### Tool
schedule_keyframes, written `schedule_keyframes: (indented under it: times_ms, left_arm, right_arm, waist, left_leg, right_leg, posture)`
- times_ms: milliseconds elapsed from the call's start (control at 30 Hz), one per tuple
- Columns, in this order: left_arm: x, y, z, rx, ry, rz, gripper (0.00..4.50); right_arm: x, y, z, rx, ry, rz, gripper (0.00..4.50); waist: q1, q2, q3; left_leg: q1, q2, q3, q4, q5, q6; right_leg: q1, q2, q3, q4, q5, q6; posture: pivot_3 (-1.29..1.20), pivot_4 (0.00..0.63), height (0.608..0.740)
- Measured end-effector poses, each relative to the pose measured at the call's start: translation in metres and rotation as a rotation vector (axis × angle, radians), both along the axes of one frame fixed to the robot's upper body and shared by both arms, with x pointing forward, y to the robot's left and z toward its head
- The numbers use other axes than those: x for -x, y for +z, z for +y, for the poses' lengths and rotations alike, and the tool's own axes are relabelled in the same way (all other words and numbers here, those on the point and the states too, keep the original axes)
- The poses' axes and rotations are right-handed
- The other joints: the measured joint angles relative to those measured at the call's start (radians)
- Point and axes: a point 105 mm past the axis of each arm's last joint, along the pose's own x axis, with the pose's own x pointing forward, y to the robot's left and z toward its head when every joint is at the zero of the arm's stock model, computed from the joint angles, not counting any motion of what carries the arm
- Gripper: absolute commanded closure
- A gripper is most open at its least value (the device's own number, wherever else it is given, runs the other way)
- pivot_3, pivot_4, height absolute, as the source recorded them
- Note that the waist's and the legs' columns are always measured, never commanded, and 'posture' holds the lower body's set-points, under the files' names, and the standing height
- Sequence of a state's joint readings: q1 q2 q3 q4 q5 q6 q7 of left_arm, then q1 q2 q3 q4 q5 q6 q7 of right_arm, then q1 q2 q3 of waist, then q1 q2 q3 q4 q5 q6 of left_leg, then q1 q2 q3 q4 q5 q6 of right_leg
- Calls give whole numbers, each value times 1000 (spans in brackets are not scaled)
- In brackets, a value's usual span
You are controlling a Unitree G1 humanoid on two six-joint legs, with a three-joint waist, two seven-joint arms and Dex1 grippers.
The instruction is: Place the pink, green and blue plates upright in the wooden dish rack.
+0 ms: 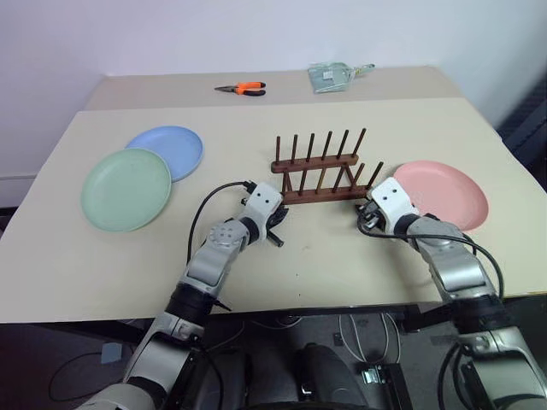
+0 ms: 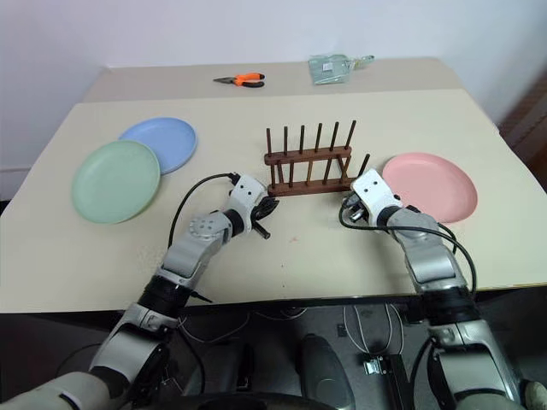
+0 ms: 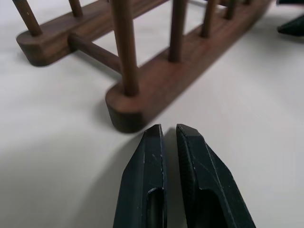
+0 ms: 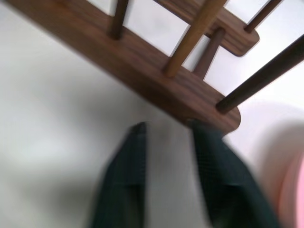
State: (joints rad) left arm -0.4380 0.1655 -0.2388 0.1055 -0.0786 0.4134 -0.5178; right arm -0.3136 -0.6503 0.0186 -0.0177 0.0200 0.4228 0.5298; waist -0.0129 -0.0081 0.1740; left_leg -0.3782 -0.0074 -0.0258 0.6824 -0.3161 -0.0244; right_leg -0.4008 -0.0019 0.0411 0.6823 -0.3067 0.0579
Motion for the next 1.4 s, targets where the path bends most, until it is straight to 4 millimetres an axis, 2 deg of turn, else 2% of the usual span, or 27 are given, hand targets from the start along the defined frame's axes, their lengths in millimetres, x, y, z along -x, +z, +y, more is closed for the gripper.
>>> schedule_keyframes:
  times_ms: [67, 167, 300, 400, 500, 633, 700, 800, 867, 900, 967, 1033, 1100, 1167, 1233, 1400]
  left_arm:
    - [13, 2, 2, 23, -66, 2, 4084]
    - [31, 22, -2, 85, -187, -34, 4084]
    - [46, 45, -9, 183, -314, -40, 4084]
    - [49, 46, -5, 166, -346, -31, 4084]
    - [47, 49, -2, 149, -350, -43, 4084]
    - [46, 49, 1, 138, -342, -45, 4084]
    - [47, 47, 2, 138, -337, -40, 4084]
    - [49, 42, 3, 139, -329, -28, 4084]
    - [48, 42, 4, 137, -321, -30, 4084]
    - [48, 42, 4, 138, -320, -31, 4084]
    - [48, 42, 6, 129, -316, -33, 4084]
    - [47, 43, 7, 125, -316, -38, 4084]
    - [47, 42, 9, 119, -314, -39, 4084]
    - [45, 43, 12, 116, -305, -44, 4084]
    - [43, 45, 14, 120, -297, -50, 4084]
    - [42, 48, 16, 130, -290, -56, 4084]
  right_arm:
    - [7, 20, -22, 41, -55, -34, 357]
    - [20, 34, -46, 131, -105, -44, 357]
    - [24, 16, -60, 156, -162, 17, 357]
    - [23, 2, -74, 165, -217, 55, 1217]
    - [22, -6, -78, 176, -235, 71, 2699]
    - [19, -3, -76, 190, -219, 49, 4466]
    - [18, 1, -75, 205, -208, 31, 4466]
    - [16, 9, -70, 223, -172, -16, 4466]
    - [9, 32, -62, 203, -142, -97, 4466]
    - [5, 50, -58, 177, -128, -149, 4466]
    - [-2, 104, -40, -5, -70, -281, 4466]
    - [3, 154, -17, -190, 36, -382, 4466]
    - [16, 184, 8, -375, 191, -391, 4466]
    - [26, 189, 27, -500, 318, -330, 4466]
    - [29, 181, 39, -630, 393, -215, 4466]
    - [25, 163, 41, -746, 414, -61, 4466]
  waist:
    - [2, 0, 0]
    - [5, -1, 0]
    - [-2, -1, 0]
    - [-3, 0, 0]
    - [-1, 0, 0]
    - [0, 0, 0]
    - [0, 0, 0]
    - [0, 0, 0]
    - [-5, 1, 1]
    - [-7, 2, 1]
    - [-10, 2, 2]
    - [-5, 2, 2]
    - [1, 2, 2]
    - [6, 1, 2]
    - [7, 1, 2]
    - [3, 1, 2]
  left_leg:
    - [-4, 0, 0, 1, 0, -1]
    - [-4, 0, 0, 1, 1, -1]
    - [-2, 0, 1, 1, 1, -1]
    - [-2, 0, 1, 1, 1, -1]
    - [-2, 0, 1, 1, 1, -1]
    - [-2, 0, 1, 1, 1, -1]
    - [-2, 0, 1, 1, 1, -1]
    - [-2, 0, 1, 1, 1, -1]
    - [-2, 0, 2, 1, 1, -1]
    - [-2, 0, 2, 1, 1, -1]
    - [-1, 1, 2, 0, 1, -1]
    - [-2, 3, 1, 0, 1, -1]
    - [-3, 3, -1, 0, 1, 0]
    - [-5, 3, -2, 0, 1, 0]
    - [-8, 1, -1, 2, 1, 0]
    - [-11, -3, 0, 2, 1, 4]
  right_leg:
    - [-3, 0, 0, 0, 0, 0]
    - [-3, -1, 0, 0, 0, 0]
    - [-2, 0, 0, 0, 0, 0]
    - [-2, 1, 0, 0, 0, -1]
    - [-2, 1, 0, 0, 0, -1]
    - [-2, 1, 0, 0, 0, -1]
    - [-2, 1, 0, 0, 0, -1]
    - [-2, 1, 0, 0, 0, 0]
    - [-2, 1, 1, 0, 0, 0]
    - [-2, 1, 2, 1, 1, 0]
    - [-3, 2, 2, 1, 1, -1]
    - [-3, 4, 1, 1, 1, -1]
    - [-2, 5, 0, 0, 1, -1]
    - [-3, 4, 0, -1, 1, -1]
    - [-4, 0, 0, -2, 1, -1]
    - [-8, -4, -1, -2, 1, 0]
  posture:
    - [0, 150, 740]
    - [0, 150, 740]
    - [0, 150, 740]
    - [0, 150, 740]
    - [0, 150, 740]
    - [0, 150, 740]
    - [0, 150, 740]
    - [0, 150, 740]
    - [0, 150, 740]
    - [0, 150, 740]
    - [0, 150, 740]
    - [0, 150, 740]
    - [0, 150, 740]
    - [0, 150, 740]
    - [0, 150, 740]
    - [0, 150, 740]
